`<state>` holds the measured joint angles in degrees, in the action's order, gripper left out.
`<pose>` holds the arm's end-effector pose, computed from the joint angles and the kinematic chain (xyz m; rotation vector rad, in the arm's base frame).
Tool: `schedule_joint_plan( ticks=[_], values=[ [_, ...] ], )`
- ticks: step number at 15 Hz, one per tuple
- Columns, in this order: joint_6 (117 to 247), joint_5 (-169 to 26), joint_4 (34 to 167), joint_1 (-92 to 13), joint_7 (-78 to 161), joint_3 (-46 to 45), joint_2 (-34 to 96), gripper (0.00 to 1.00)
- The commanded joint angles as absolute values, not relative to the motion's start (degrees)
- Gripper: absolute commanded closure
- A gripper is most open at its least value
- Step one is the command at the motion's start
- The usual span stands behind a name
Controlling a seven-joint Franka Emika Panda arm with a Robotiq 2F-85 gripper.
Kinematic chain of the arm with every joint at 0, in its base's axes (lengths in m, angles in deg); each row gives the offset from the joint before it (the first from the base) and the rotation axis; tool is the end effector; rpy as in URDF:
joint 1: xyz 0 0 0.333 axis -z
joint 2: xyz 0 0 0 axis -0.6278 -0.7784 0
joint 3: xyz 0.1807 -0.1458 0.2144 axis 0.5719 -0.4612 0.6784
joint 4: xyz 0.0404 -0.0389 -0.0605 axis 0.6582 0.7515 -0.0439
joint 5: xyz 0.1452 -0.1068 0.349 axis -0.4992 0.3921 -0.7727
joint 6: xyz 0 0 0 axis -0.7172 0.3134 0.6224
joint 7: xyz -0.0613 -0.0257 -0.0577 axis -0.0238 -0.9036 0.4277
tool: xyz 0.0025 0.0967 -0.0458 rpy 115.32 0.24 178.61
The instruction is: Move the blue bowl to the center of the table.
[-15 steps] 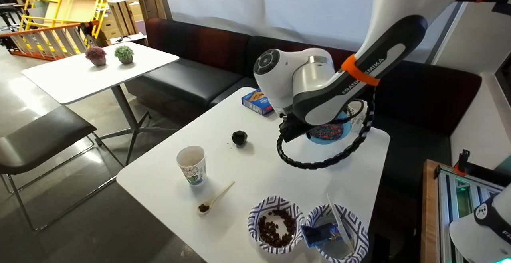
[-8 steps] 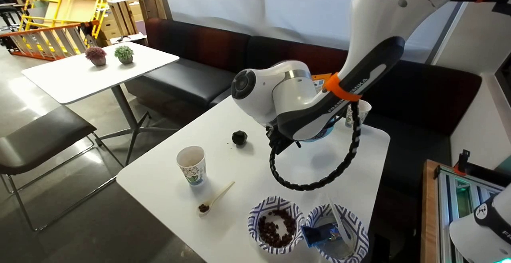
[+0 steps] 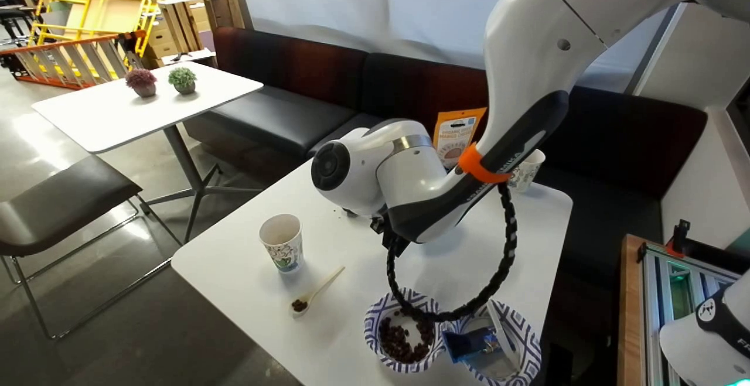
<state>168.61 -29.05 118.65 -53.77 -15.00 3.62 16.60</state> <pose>0.5803 0.1217 0.1914 2.4443 -0.3155 0.1328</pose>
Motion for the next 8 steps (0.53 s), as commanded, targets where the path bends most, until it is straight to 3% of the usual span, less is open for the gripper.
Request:
schedule_joint_plan(
  ticks=[1,8],
  values=[
    [167.5,-27.5,117.9,-54.5,-10.9,4.1,16.2,0.99],
    [170.9,-30.1,118.9,-53.5,-4.4,5.2,16.3,0.99]
  ],
)
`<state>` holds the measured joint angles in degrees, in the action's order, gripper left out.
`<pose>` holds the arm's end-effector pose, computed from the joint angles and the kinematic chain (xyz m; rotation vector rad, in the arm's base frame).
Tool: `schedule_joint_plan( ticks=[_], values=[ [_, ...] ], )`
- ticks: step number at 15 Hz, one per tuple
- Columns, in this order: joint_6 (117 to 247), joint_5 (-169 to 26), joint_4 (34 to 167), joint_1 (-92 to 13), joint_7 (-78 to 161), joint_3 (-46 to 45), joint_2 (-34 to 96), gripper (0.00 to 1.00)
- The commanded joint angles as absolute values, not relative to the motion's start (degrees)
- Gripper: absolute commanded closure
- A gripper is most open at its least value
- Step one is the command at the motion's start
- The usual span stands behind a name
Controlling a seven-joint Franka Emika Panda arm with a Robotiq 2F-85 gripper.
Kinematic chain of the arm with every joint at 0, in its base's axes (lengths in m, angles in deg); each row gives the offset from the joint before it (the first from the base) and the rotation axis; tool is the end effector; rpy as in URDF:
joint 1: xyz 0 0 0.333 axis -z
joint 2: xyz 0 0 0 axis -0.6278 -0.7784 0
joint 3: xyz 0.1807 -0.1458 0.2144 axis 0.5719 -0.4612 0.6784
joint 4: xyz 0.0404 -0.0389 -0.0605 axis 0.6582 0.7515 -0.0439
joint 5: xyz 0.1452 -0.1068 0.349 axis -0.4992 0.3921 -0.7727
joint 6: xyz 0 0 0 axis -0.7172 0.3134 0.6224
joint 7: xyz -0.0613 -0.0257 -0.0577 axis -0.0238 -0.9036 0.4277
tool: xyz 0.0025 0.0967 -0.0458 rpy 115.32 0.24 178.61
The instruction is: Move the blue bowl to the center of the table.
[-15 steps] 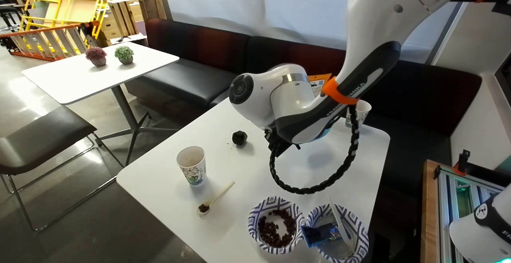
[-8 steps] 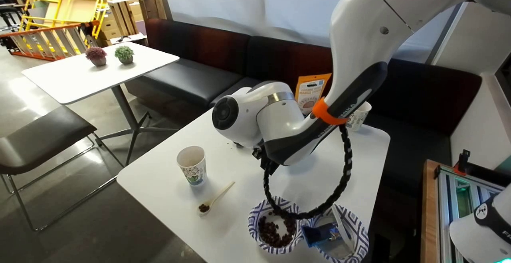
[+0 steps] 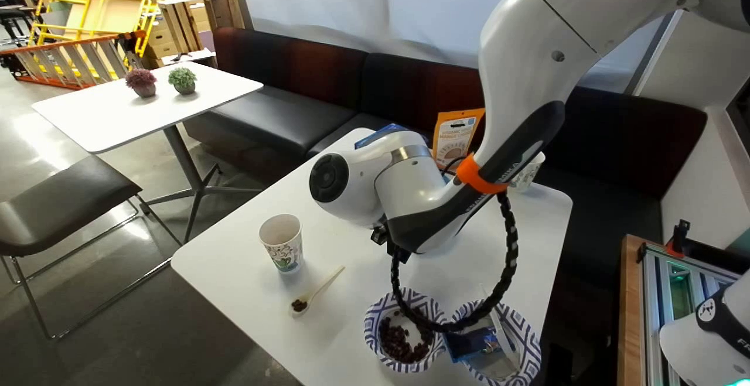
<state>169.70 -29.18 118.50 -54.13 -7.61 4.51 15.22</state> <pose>0.5763 0.1358 0.1783 2.4763 -0.1206 0.0707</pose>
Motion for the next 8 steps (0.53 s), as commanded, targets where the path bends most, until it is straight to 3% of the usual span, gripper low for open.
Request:
schedule_joint_plan(
  ticks=[1,7,8],
  values=[
    [171.9,-30.6,119.1,-53.3,-3.7,5.3,16.5,0.99],
    [178.0,-36.0,122.3,-51.5,0.9,4.7,18.7,0.99],
    [178.7,-37.0,122.9,-51.3,1.4,4.4,19.1,0.7]
  ],
)
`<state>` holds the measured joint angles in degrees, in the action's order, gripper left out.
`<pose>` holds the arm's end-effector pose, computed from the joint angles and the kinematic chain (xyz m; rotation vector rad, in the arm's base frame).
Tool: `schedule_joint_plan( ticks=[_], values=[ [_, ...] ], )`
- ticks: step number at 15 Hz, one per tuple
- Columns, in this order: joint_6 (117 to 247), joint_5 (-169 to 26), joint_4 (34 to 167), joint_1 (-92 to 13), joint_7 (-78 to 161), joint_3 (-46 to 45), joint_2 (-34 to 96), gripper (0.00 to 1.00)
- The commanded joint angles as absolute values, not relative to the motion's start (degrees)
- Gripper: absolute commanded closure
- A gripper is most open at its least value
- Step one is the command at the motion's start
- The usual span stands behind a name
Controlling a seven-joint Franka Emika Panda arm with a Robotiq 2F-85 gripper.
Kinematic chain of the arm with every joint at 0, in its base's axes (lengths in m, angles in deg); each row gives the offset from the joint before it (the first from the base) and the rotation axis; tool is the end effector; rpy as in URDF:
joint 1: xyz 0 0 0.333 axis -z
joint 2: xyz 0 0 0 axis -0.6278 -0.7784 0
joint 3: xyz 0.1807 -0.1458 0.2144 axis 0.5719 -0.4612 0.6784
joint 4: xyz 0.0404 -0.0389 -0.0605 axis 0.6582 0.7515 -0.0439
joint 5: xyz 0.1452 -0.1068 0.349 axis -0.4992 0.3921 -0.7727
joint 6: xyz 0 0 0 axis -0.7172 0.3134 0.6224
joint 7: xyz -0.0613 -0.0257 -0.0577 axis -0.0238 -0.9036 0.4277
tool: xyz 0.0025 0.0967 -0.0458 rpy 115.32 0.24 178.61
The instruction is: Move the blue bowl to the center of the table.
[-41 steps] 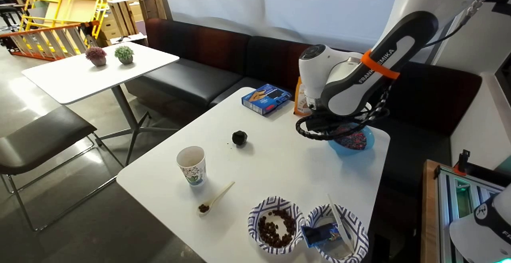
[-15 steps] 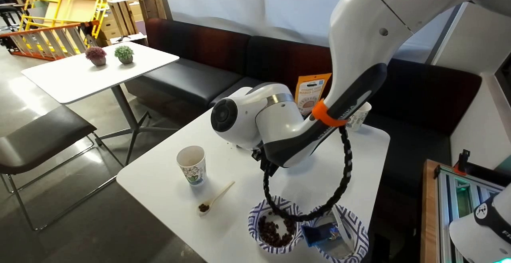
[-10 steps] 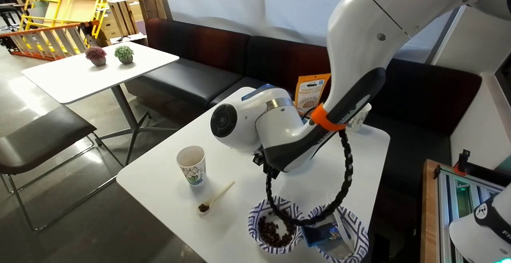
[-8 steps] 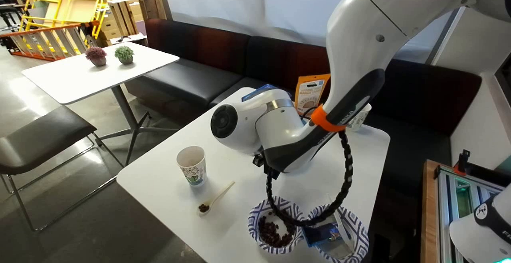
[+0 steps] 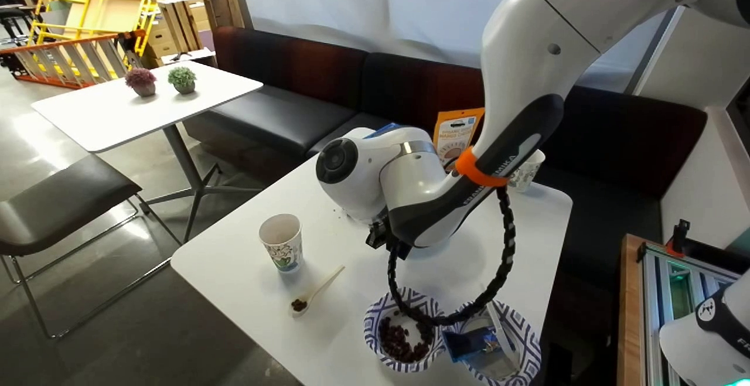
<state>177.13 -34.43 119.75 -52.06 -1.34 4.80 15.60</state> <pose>0.5805 0.1325 0.1772 2.6206 -0.0729 0.0580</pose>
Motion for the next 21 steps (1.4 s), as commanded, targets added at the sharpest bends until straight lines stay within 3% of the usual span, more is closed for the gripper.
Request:
schedule_joint_plan(
  ticks=[1,7,10,17,18,21],
  values=[
    [179.1,-37.9,123.5,-51.1,2.0,4.3,19.9,0.68],
    [174.5,-50.4,127.8,-49.5,6.4,5.4,32.0,0.24],
    [165.3,-61.4,129.2,-48.0,8.9,5.6,40.0,0.02],
    [175.2,-71.4,148.9,-43.6,25.6,5.1,64.8,0.0],
    [170.8,-69.8,140.4,-43.0,20.9,6.3,56.6,0.0],
    [173.1,-70.4,146.4,-42.1,24.4,6.5,63.3,0.0]
  ],
)
